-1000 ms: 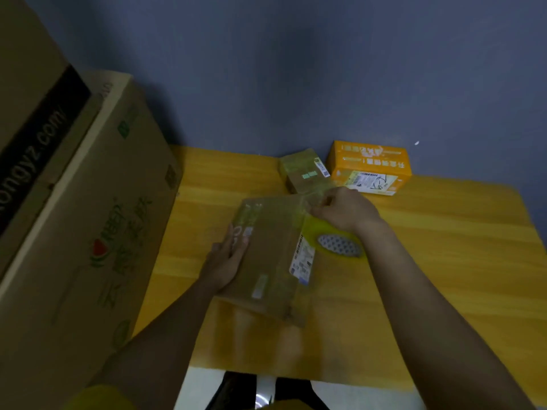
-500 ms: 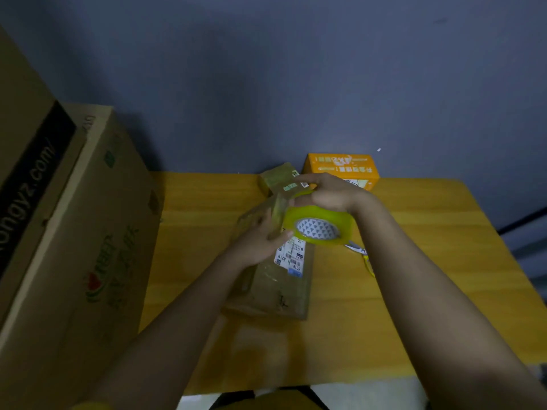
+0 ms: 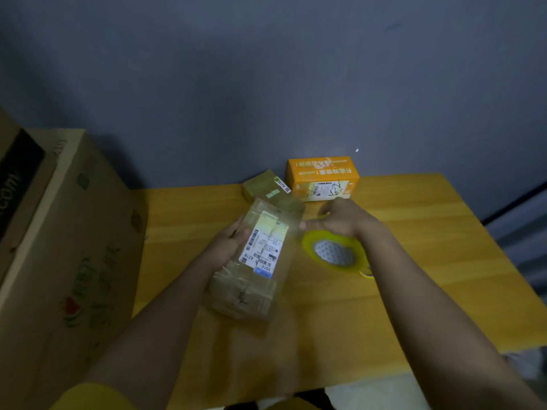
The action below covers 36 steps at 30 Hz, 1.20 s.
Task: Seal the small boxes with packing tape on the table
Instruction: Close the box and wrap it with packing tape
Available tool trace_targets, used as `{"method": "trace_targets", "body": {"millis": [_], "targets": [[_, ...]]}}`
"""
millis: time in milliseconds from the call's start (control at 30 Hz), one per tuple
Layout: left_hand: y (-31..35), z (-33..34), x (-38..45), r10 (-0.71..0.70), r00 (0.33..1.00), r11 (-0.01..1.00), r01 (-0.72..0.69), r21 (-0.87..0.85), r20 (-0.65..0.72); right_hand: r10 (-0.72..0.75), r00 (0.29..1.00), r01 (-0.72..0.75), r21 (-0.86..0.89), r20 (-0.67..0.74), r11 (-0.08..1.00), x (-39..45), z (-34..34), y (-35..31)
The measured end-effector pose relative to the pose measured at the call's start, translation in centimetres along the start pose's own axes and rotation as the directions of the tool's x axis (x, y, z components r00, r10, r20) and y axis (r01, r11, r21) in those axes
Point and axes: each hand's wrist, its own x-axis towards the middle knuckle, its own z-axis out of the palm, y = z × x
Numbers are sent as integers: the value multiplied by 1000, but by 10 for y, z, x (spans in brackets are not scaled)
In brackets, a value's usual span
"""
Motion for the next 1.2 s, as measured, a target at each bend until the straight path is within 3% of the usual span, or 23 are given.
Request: {"method": "trace_targets", "body": {"millis": [200, 300, 367, 433, 500, 533, 600, 633, 667, 733, 800, 1000, 1100, 1200], "targets": [[-13, 18, 10, -48, 998, 997, 50, -61, 28, 78, 990, -90, 100, 117, 991, 29, 36, 54], [-11, 23, 11, -52, 998, 998, 51, 20, 28, 66, 988, -89, 171, 138, 981, 43, 53, 74], [-11, 25, 14, -46, 998, 984, 53, 168, -45, 35, 991, -59, 192, 126, 980, 50, 62, 86], [-7, 34, 18, 40, 983, 858, 60, 509, -182, 3, 991, -32, 217, 131, 976, 53, 68, 94], [3, 54, 20, 193, 942, 623, 97, 776, -273, -36, 988, -3, 257, 149, 966, 53, 72, 106], [9, 67, 21, 250, 925, 561, 103, 821, -287, -50, 994, 17, 316, 96, 949, 53, 74, 116], [23, 94, 24, 328, 890, 550, 92, 830, -316, 20, 993, 39, 468, -119, 883, 55, 79, 149], [26, 106, 26, 363, 861, 591, 83, 802, -357, 77, 975, 26, 446, -210, 895, 59, 81, 170], [29, 117, 28, 378, 829, 640, 87, 763, -412, 115, 962, -32, 315, -248, 949, 63, 82, 192], [30, 139, 31, 340, 805, 682, 144, 717, -486, 147, 973, -155, -32, -180, 987, 74, 86, 231], [21, 155, 34, 277, 829, 621, 232, 749, -487, 153, 985, -169, -234, -84, 957, 85, 91, 248], [9, 137, 47, 201, 871, 546, 280, 789, -448, 74, 965, -158, -333, -252, 930, 106, 95, 257], [6, 127, 49, 233, 888, 523, 230, 821, -397, 13, 993, -69, -506, -113, 860, 117, 88, 260], [1, 112, 52, 294, 901, 489, 145, 860, -319, -18, 1000, 6, -488, -21, 873, 116, 84, 248]]}}
